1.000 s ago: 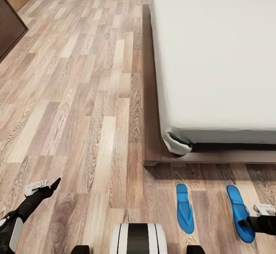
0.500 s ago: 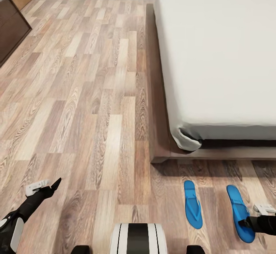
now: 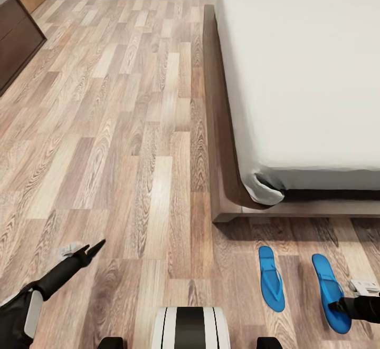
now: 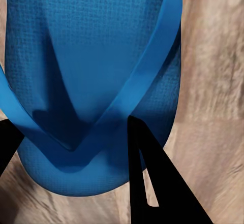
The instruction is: In the bedroom, move the book from the bed onto either nightstand, and place the two sandals side by side next to the bed.
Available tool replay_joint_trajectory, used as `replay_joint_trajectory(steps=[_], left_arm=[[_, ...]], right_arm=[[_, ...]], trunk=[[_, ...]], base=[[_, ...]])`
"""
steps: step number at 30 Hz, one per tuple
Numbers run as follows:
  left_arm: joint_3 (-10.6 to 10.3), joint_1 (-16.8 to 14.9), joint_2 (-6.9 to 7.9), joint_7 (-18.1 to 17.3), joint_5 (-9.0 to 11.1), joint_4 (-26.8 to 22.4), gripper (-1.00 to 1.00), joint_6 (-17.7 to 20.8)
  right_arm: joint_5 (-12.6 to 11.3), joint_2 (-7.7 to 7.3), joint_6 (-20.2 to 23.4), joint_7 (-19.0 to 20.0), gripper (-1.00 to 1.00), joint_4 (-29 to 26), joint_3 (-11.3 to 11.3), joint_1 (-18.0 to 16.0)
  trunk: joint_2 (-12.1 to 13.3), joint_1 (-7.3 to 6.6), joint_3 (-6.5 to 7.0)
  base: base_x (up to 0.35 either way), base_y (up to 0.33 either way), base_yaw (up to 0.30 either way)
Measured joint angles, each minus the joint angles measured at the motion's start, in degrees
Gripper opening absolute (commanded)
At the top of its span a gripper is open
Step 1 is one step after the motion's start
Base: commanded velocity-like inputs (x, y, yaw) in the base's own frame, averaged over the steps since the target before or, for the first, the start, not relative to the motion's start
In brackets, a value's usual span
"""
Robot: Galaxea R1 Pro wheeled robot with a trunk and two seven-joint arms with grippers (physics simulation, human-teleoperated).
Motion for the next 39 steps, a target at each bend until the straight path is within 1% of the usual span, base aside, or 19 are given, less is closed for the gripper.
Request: replay_joint_trajectory(steps=[2,4,6,8,10,14,28,33,39], left_arm=[[-0.02,-0.03,-1.07,-0.62,1.06,-1.29,1.00,1.14],[0.01,-0.04,-1.50,-0.92,1.63,-2.42,1.00,1.68],[0.22,-0.05,-1.66,-1.00,1.88,-3.31,1.00,2.53],[0.48,-0.04,-1.58,-1.05,2.56,-3.82,1.00,4.49],[0.54,-0.04,-1.55,-1.06,3.09,-3.96,1.00,5.08],[0.58,-0.04,-1.61,-1.07,3.53,-4.01,1.00,5.43],[0.65,-0.05,-1.70,-0.98,3.48,-3.76,1.00,5.29],[0.59,-0.04,-1.76,-0.89,3.41,-3.70,1.00,5.29],[0.57,-0.05,-1.79,-0.81,3.40,-3.59,1.00,5.26]], right_arm=[[-0.02,0.00,-0.46,-0.01,-1.00,0.00,0.00,0.00],[-0.04,0.00,-1.58,-0.03,-1.00,0.05,0.00,0.00],[-0.02,0.00,-2.55,-0.04,-1.00,0.07,0.00,0.00],[0.01,0.01,-3.08,-0.04,-1.00,0.10,0.01,-0.01],[0.00,0.01,-3.19,-0.05,-1.00,0.11,0.02,-0.01],[-0.02,0.02,-3.26,-0.05,-1.00,0.12,0.02,-0.02],[-0.06,0.09,-3.26,-0.05,-1.00,0.09,0.09,0.00],[-0.06,0.10,-3.27,-0.05,-1.00,0.12,0.10,-0.02],[-0.06,0.09,-3.26,-0.04,-1.00,0.09,0.09,0.00]], trunk=[[0.00,0.00,0.00],[0.00,0.00,0.00],[0.00,0.00,0.00],[0.00,-0.01,0.00],[0.00,-0.02,0.00],[0.00,-0.02,0.00],[0.00,0.00,0.00],[0.00,0.00,0.00],[0.00,0.00,0.00]], base=[[0.000,0.000,0.000],[0.000,0.000,0.000],[0.008,0.006,0.000],[0.133,0.124,0.000],[0.190,0.191,0.000],[0.191,0.189,0.000],[0.034,0.076,0.000],[0.001,0.177,0.000],[0.000,0.037,0.000]])
